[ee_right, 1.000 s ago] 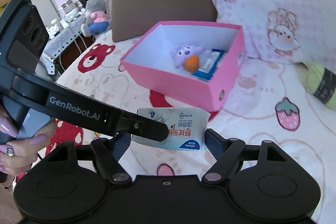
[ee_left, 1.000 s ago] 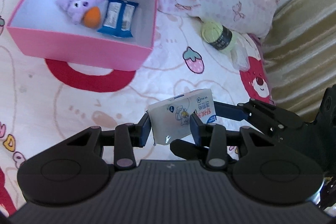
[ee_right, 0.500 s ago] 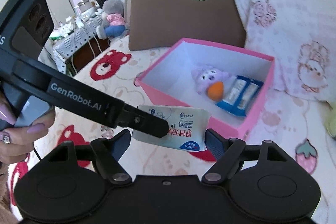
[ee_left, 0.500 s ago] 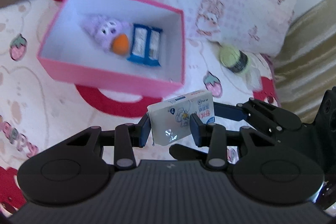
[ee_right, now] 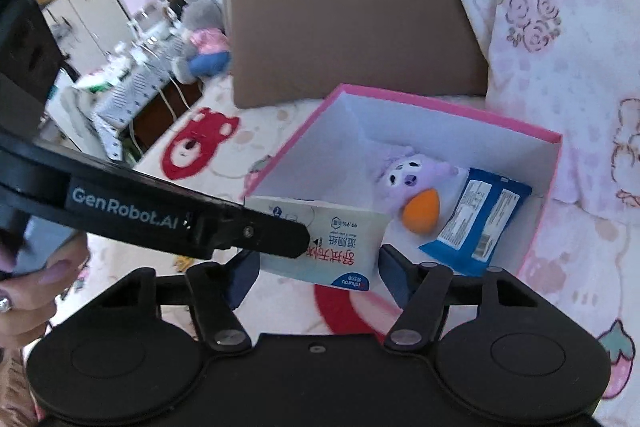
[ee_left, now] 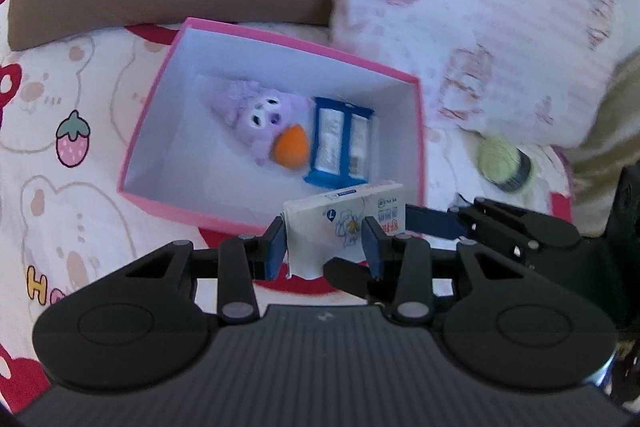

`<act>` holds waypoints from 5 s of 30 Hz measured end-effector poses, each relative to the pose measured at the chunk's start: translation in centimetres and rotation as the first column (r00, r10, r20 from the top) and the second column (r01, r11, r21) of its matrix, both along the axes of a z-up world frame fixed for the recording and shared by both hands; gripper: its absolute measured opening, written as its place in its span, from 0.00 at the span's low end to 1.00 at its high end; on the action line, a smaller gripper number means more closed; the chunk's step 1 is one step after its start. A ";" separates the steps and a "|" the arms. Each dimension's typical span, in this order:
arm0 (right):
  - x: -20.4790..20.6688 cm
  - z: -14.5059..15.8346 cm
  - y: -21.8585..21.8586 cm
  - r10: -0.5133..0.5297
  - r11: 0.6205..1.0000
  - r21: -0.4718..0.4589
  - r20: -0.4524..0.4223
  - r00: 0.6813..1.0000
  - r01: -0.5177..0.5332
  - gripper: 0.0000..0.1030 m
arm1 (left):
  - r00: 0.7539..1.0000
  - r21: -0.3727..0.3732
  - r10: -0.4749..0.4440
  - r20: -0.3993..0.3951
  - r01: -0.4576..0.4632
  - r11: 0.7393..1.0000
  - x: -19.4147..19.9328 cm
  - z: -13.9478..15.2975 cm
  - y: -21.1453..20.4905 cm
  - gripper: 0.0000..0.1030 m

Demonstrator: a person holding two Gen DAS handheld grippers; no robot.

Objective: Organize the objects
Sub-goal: 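Carry the tissue packet with the left gripper into the pink box, then open the left gripper to release the tissue packet in the box, then withdraw the left tool up from the box toward the green yarn ball, then lower the open left gripper around the green yarn ball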

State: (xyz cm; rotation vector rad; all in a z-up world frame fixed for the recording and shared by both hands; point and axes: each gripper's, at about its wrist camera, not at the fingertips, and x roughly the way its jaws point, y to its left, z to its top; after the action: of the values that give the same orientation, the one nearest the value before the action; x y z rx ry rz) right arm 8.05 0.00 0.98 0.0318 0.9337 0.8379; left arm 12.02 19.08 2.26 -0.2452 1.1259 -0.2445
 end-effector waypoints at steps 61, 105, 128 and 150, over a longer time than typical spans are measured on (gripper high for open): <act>2.3 -1.5 0.7 0.082 0.973 -0.220 0.030 0.996 -0.073 0.68 | 1.000 0.101 0.016 -0.027 -0.013 0.995 2.9 -3.8 1.2 0.44; -9.9 3.9 -8.5 -0.050 0.929 -0.366 0.039 0.998 0.061 0.77 | 0.969 -0.024 -0.240 -0.049 0.239 0.971 -11.6 1.1 -4.2 0.82; -13.2 -0.2 -18.8 -0.190 0.912 -0.356 0.073 0.979 0.204 0.77 | 0.943 -0.082 -0.329 -0.049 0.324 0.942 -12.2 -2.4 -12.8 0.87; -8.6 -3.6 -26.0 -0.366 0.908 -0.089 0.306 0.879 0.410 0.77 | 0.956 -0.090 -0.254 0.145 0.269 0.959 -6.8 -1.4 -19.9 0.88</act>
State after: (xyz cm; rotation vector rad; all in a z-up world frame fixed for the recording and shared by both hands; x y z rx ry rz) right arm -0.60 -26.02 -2.58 -0.0308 0.6844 0.3802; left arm 5.24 -0.86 0.90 -0.1727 1.0131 -0.5518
